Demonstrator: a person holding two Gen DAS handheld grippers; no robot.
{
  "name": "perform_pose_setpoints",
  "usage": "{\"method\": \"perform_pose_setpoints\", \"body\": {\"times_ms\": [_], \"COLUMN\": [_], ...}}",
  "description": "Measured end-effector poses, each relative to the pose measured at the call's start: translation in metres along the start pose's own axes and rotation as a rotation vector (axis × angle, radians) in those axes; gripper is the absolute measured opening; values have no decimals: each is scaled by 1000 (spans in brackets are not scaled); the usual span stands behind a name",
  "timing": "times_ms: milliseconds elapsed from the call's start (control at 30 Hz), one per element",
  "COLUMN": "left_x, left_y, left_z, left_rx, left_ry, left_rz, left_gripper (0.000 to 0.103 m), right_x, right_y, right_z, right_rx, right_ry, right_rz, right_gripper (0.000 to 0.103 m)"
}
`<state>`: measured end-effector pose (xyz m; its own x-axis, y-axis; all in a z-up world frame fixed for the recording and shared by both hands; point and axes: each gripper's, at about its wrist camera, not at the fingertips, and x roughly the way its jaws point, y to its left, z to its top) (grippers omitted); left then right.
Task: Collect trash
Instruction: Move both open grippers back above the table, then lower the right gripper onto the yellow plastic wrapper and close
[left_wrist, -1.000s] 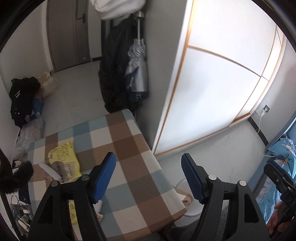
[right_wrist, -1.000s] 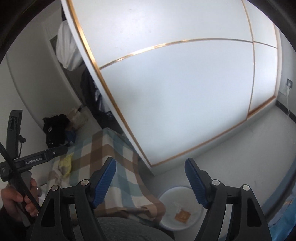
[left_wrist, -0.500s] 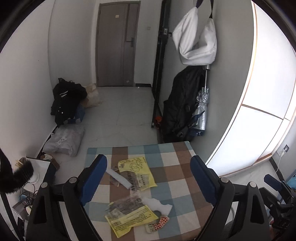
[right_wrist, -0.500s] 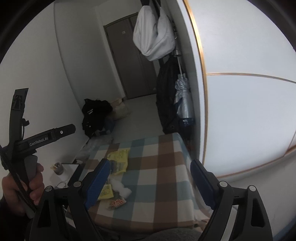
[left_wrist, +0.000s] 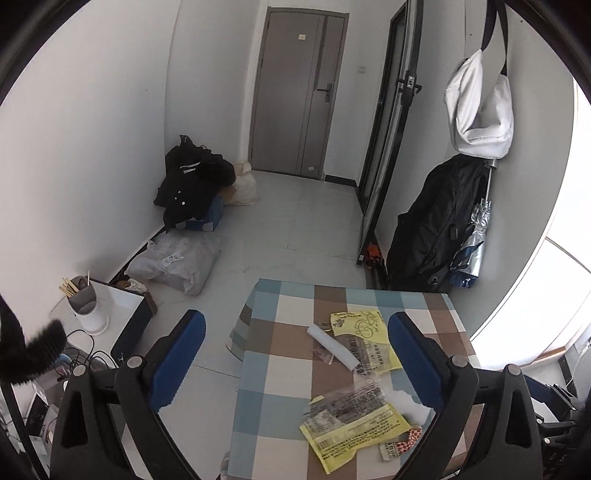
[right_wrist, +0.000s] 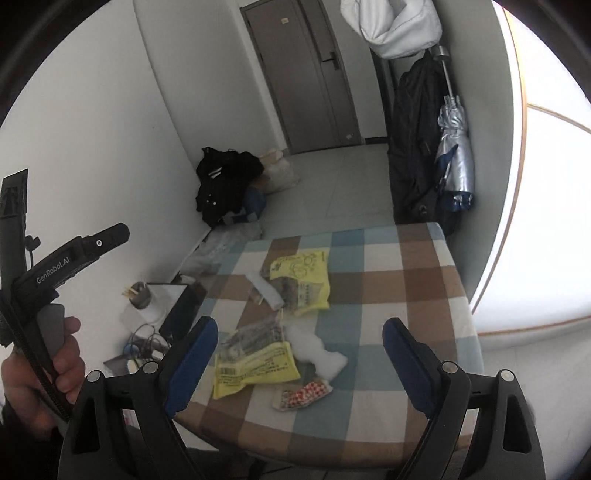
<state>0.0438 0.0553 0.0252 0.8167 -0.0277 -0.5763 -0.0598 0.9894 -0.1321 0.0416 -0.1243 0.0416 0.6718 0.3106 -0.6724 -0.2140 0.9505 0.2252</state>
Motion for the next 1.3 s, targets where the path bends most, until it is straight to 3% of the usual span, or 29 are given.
{"method": "perform_pose_setpoints", "body": {"times_ms": [67, 167, 367, 500, 700, 967, 1300], "left_x": [5, 11, 9, 6, 9, 20, 26], "left_y": [5, 11, 19, 27, 37, 54, 48], "left_z": [-4, -8, -13, -13, -8, -7, -9], "left_rx": [3, -6, 29, 13, -13, -102, -86], "left_ry": [18, 57, 50, 3, 11, 62, 99], "left_rz": [36, 28, 32, 34, 48, 14, -3], "left_gripper": [98, 98, 98, 98, 98, 98, 98], "right_x": [14, 35, 66, 81, 119, 142, 152], "right_y": [3, 6, 18, 27, 36, 34, 25], "right_z": [-4, -12, -24, -25, -23, -32, -35], "right_rx": [-10, -13, -72, -114, -161, -127, -51], "right_ry": [35, 94, 203, 249, 341, 402, 429], "right_rz": [4, 15, 24, 40, 42, 52, 79], "right_gripper": [91, 91, 91, 90, 77, 67, 63]}}
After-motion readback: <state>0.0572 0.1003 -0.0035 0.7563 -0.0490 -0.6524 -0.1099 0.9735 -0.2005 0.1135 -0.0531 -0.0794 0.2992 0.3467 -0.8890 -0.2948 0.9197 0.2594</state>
